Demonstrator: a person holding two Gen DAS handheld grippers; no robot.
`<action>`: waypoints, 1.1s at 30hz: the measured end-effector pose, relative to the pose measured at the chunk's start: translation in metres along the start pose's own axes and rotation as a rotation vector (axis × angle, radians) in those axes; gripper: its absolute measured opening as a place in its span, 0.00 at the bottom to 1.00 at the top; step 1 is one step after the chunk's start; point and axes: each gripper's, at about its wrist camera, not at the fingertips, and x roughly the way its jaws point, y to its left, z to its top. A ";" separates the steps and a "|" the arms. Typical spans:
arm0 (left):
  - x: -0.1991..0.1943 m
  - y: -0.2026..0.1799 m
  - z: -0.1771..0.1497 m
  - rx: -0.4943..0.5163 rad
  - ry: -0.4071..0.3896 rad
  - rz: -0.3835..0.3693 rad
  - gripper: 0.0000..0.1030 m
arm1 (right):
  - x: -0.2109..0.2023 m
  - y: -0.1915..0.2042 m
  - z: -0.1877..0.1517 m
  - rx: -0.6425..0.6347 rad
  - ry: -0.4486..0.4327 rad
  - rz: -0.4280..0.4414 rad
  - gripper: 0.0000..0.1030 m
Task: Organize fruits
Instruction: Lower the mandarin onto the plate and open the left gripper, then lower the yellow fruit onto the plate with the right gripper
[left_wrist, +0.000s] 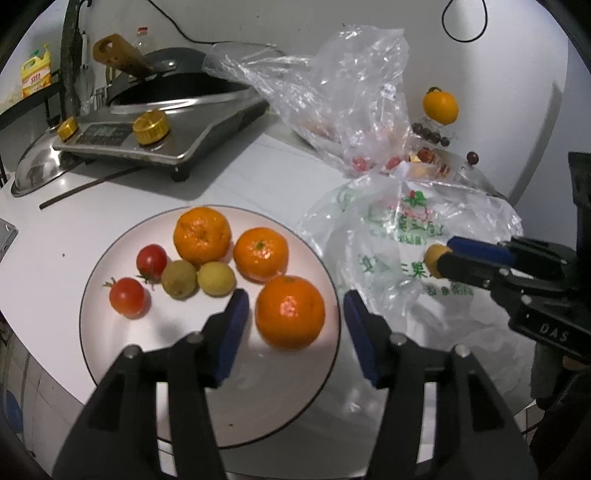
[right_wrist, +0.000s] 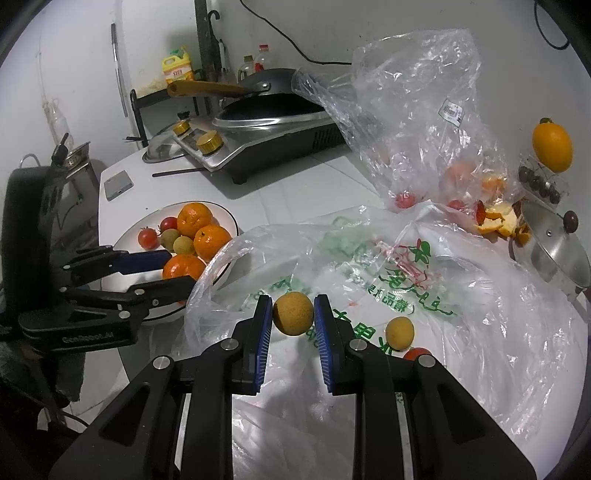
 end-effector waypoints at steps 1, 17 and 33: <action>0.000 0.000 0.000 0.002 0.001 0.000 0.54 | -0.001 0.001 0.000 -0.001 0.000 0.000 0.24; -0.017 -0.008 0.000 0.030 -0.026 0.013 0.54 | -0.012 0.007 0.001 -0.009 -0.020 0.001 0.24; -0.047 0.028 -0.012 0.011 -0.084 0.060 0.54 | -0.009 0.048 0.018 -0.076 -0.021 0.019 0.24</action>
